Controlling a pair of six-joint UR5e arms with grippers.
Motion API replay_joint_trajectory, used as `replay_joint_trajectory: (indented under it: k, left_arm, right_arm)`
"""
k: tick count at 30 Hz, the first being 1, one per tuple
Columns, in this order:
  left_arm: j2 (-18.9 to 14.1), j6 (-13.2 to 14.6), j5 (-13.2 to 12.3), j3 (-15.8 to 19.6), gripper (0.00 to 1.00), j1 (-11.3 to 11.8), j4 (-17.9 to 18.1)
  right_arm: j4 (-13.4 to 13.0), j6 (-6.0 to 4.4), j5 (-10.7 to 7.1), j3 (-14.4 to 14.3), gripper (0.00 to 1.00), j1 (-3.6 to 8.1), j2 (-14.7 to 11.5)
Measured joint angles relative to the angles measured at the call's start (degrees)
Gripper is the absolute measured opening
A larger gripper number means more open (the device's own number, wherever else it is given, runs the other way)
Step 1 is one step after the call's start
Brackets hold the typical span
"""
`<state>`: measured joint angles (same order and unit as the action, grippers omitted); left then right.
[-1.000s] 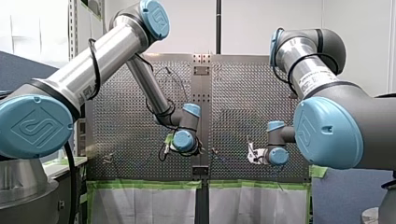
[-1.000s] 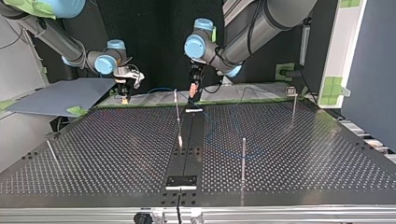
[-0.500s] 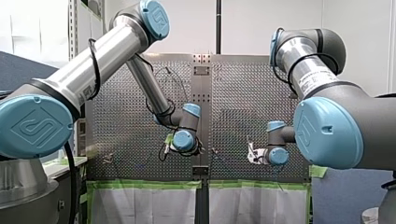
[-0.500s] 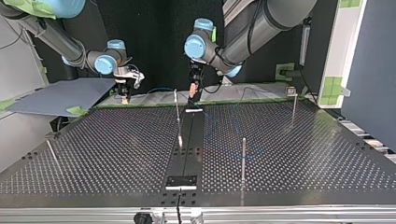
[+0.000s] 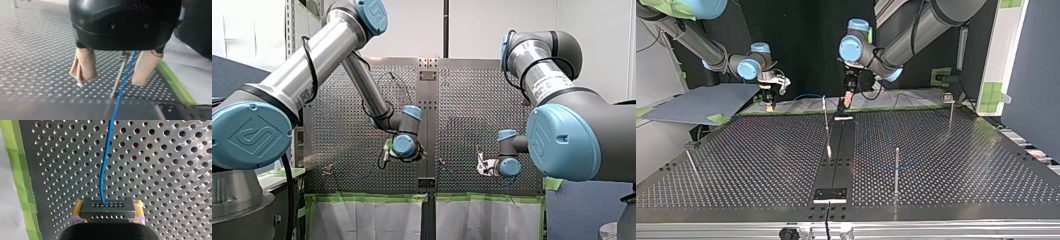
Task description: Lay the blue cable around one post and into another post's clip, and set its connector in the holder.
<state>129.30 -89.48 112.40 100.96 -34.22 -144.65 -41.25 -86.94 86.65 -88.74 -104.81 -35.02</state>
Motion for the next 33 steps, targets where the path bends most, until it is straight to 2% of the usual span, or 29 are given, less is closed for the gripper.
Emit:
replay_joint_trajectory:
  k: [3,7,20,28,33]
  left_arm:
    - [-1.54,-1.5,0.27,1.52,1.0,0.12,1.41]
    - [-3.21,-3.17,0.57,3.19,1.0,0.16,1.36]
    - [-10.04,-10.0,0.97,9.62,1.0,0.82,-3.95]
    - [-13.97,-13.93,2.07,10.08,1.0,1.78,-3.0]
    - [-16.64,-16.61,3.69,9.49,1.0,3.36,-2.59]
  right_arm:
    - [0.01,-0.05,-0.16,0.0,0.0,0.0,0.0]
    - [0.03,-0.36,-0.29,0.0,0.0,-0.01,0.0]
    - [0.02,-1.13,-1.09,0.0,0.0,-0.03,0.01]
    - [-0.01,-1.77,-1.67,0.0,0.0,-0.06,0.07]
    - [-0.02,-1.88,-1.73,0.0,0.0,-0.08,0.07]
